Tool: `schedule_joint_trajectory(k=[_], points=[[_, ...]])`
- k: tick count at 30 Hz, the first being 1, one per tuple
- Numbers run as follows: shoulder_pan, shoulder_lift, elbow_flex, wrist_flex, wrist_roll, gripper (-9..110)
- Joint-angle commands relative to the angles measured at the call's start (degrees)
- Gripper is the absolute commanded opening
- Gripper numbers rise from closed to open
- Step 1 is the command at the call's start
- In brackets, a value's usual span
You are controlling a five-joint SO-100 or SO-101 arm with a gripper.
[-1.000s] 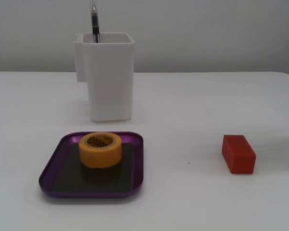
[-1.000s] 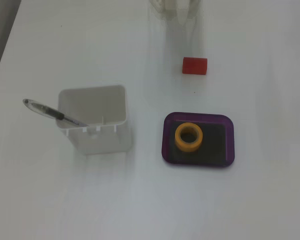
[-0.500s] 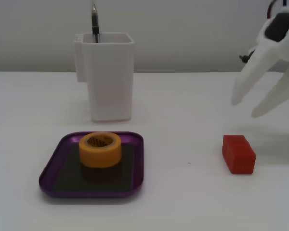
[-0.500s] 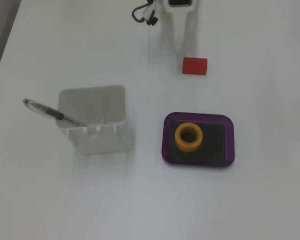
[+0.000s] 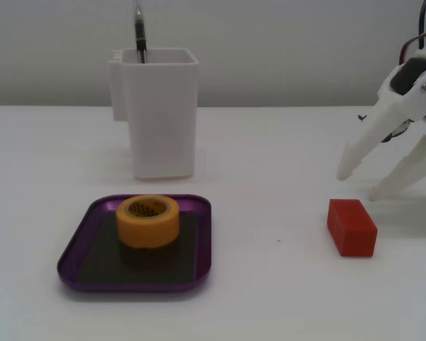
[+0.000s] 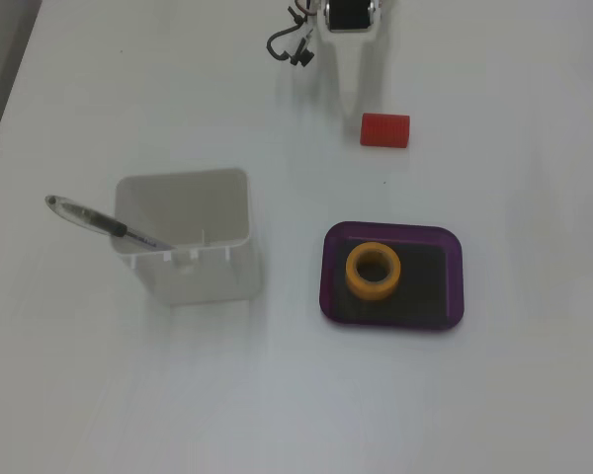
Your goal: Grab up the yellow tape and put it in the box.
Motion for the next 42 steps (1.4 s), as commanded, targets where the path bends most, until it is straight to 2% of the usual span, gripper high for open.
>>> schedule_joint_trajectory(k=[1, 4, 42], points=[[-0.6, 4.2, 0.4, 1.0, 0.6, 10], [-0.7, 4.2, 0.4, 1.1, 0.6, -1], [-0.7, 4.2, 0.4, 0.3, 0.8, 0]])
